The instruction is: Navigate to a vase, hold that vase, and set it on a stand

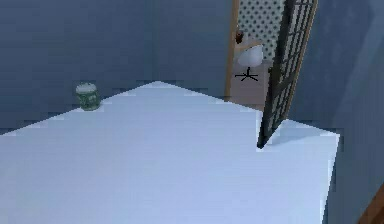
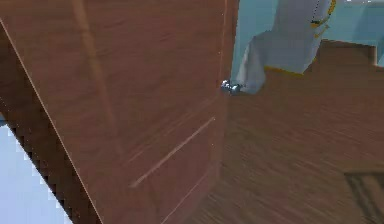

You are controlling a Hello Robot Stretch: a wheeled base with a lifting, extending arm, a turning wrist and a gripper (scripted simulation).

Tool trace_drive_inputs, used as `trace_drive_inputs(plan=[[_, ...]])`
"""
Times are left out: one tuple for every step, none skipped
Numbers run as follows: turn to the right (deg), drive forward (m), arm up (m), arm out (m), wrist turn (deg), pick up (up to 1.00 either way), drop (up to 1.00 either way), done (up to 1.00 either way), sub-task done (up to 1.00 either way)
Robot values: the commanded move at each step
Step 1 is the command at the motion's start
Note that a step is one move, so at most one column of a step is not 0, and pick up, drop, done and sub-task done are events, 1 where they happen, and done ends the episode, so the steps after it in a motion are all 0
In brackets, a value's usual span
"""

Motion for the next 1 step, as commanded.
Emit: trace_drive_inputs(plan=[[0.0, 0.35, 0.00, 0.00, 0.0, 0.00, 0.00, 0.00, 0.00]])
